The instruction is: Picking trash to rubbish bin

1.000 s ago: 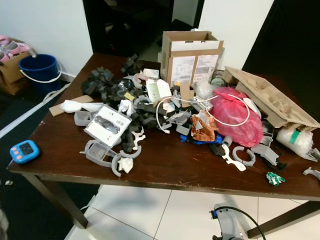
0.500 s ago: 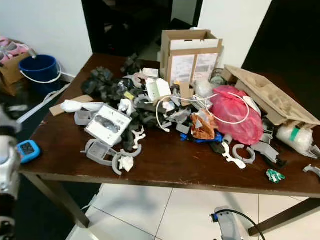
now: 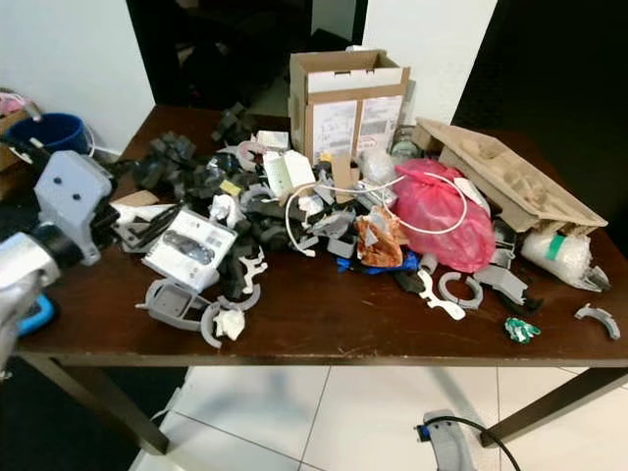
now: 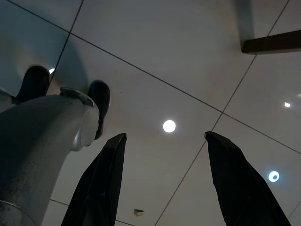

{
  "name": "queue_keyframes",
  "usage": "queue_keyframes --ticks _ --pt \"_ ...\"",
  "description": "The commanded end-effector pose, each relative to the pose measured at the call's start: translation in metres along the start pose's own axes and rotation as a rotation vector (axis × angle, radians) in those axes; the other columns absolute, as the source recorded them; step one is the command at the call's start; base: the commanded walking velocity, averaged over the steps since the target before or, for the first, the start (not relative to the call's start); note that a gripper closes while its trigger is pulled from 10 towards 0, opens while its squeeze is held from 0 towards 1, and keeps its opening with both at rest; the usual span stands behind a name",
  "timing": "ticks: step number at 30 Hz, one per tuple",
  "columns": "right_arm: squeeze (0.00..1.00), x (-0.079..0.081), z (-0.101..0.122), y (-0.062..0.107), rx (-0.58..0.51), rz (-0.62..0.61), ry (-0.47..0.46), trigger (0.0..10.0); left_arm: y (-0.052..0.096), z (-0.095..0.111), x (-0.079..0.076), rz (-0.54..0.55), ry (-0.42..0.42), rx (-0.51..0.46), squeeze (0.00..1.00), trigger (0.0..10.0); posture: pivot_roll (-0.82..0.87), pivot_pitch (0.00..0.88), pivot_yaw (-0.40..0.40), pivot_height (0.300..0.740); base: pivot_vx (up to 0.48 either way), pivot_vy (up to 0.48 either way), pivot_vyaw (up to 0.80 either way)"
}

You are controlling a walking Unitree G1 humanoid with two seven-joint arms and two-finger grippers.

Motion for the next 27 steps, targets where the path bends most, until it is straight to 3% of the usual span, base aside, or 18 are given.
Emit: queue_keyframes --ticks 1,2,3,4,7,9,10,11,13,20,21,27 --pt "0.0 -0.001 -0.006 0.001 0.021 -0.007 -0.006 10.0 0.004 0.0 -0.005 -0.081 -0.035 0.049 0.0 10.0 0.11 0.098 -0.079 0.74 0.0 0.0 0.0" --pt "0.0 0.0 -0.006 0.001 0.021 -0.006 -0.007 10.0 0.01 0.001 -0.006 -0.152 -0.062 0.099 0.0 10.0 0.11 0.098 -0.079 0.74 0.0 0.0 0.0" --pt "0.0 0.0 -0.006 0.001 0.021 -0.006 -0.007 10.0 0.01 0.001 -0.006 -0.152 -0.062 0.099 0.0 10.0 0.11 0.098 -0.079 0.74 0.0 0.0 0.0" --pt "0.0 0.0 -0.006 0.0 0.021 -0.006 -0.007 10.0 0.018 0.004 -0.009 -0.253 -0.099 0.172 0.0 10.0 0.11 0.097 -0.079 0.74 0.0 0.0 0.0" --pt "0.0 0.0 -0.006 0.0 0.022 -0.006 -0.007 10.0 0.021 0.006 -0.01 -0.298 -0.112 0.206 0.0 10.0 0.11 0.097 -0.079 0.74 0.0 0.0 0.0" --pt "0.0 0.0 -0.007 0.001 0.027 -0.007 -0.006 10.0 0.024 0.01 -0.017 -0.431 -0.114 0.242 0.0 10.0 0.11 0.097 -0.078 0.74 0.0 0.0 0.0" --pt "0.0 0.0 -0.007 0.001 0.027 -0.007 -0.006 10.0 0.024 0.01 -0.017 -0.431 -0.114 0.242 0.0 10.0 0.11 0.097 -0.078 0.74 0.0 0.0 0.0" --pt "0.0 0.0 -0.008 0.001 0.032 -0.008 -0.003 10.0 0.026 0.005 -0.03 -0.544 -0.099 0.267 0.0 10.0 0.11 0.097 -0.078 0.74 0.0 0.0 0.0" --pt "0.0 0.0 -0.009 0.001 0.036 -0.012 0.005 10.0 0.026 0.002 -0.045 -0.633 -0.047 0.26 0.0 10.0 0.11 0.095 -0.075 0.74 0.0 0.0 0.0" --pt "0.0 0.0 -0.009 0.001 0.037 -0.013 0.0 10.0 0.026 -0.019 -0.068 -0.759 -0.002 0.331 0.0 10.0 0.1 0.094 -0.072 0.74 0.0 0.0 0.0" --pt "0.0 0.001 -0.009 0.001 0.037 -0.012 -0.001 10.0 0.025 -0.03 -0.069 -0.761 -0.007 0.39 0.0 10.0 0.1 0.094 -0.072 0.74 0.0 0.0 0.0" --pt "0.0 0.001 -0.009 0.001 0.036 -0.013 -0.004 10.0 0.023 -0.042 -0.063 -0.76 -0.039 0.477 0.0 10.0 0.1 0.093 -0.074 0.74 0.0 0.0 0.0"
Point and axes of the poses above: a point about 5 cm out from each wrist's last joint towards the gripper, its own y axis pointing back from the gripper into the wrist, its own z axis along the axis of the wrist's last joint, x = y × z, the point moved 2 cm from there along -y, pointing out of the wrist towards the gripper, and after that the axes turned 1 degree about -y, right-handed, at the moved point
